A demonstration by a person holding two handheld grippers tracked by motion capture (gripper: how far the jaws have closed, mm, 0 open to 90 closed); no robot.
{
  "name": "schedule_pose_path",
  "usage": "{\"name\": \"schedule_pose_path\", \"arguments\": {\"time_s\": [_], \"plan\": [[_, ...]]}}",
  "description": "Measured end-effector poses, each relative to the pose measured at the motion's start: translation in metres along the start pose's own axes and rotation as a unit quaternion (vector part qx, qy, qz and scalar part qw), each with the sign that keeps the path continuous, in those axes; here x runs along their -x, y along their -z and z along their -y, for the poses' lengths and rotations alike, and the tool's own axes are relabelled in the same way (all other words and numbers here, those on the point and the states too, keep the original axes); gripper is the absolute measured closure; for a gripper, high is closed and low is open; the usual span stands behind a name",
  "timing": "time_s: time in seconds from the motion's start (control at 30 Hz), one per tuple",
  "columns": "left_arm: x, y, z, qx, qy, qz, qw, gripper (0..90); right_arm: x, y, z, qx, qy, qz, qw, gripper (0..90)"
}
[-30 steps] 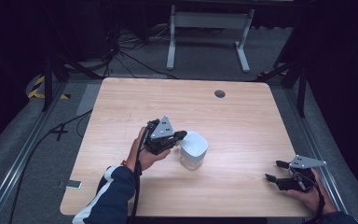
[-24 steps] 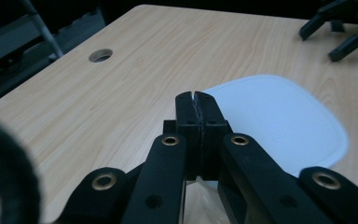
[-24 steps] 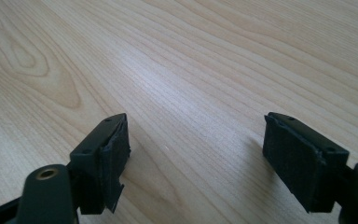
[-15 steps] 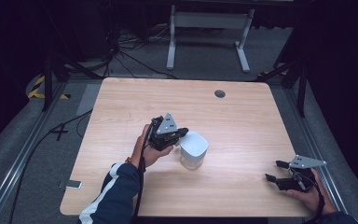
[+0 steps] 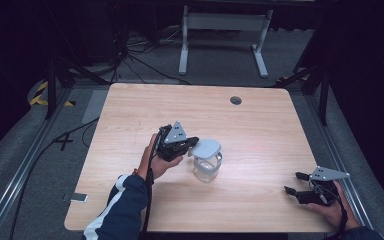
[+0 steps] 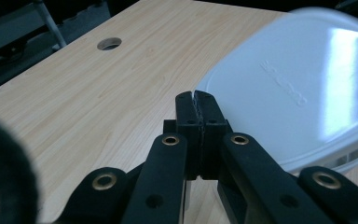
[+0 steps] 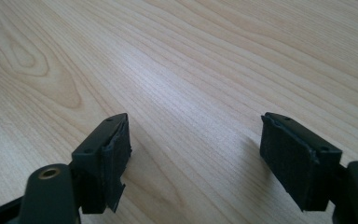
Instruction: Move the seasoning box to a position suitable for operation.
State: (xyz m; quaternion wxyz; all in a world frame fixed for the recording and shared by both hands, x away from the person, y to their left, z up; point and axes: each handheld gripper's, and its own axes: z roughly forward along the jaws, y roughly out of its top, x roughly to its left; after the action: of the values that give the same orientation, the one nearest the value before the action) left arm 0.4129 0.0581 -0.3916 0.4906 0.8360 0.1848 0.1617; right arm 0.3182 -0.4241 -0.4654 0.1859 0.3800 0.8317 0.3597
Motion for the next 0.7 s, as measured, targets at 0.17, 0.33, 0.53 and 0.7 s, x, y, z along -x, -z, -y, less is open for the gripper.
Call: {"name": "schedule_pose_path", "arguments": {"time_s": [0.17, 0.33, 0.53, 0.7], "plan": [[0.002, -0.002, -0.002, -0.004, -0.005, -0.002, 1.0, 89.8, -0.003, 0.001, -0.004, -0.008, 0.004, 0.006, 0.9999, 36.0], [0.002, -0.002, -0.002, -0.009, -0.011, -0.01, 0.9998, 89.6, -0.015, 0.005, -0.02, 0.025, 0.006, -0.011, 0.9996, 55.6], [0.001, -0.003, -0.001, -0.012, -0.008, -0.005, 0.9999, 89.2, -0.035, 0.006, -0.048, 0.059, 0.023, -0.051, 0.9967, 68.5], [0.003, -0.008, -0.001, -0.012, -0.013, -0.005, 0.9998, 89.3, -0.058, -0.001, -0.073, 0.065, 0.061, -0.071, 0.9935, 70.9]]}}
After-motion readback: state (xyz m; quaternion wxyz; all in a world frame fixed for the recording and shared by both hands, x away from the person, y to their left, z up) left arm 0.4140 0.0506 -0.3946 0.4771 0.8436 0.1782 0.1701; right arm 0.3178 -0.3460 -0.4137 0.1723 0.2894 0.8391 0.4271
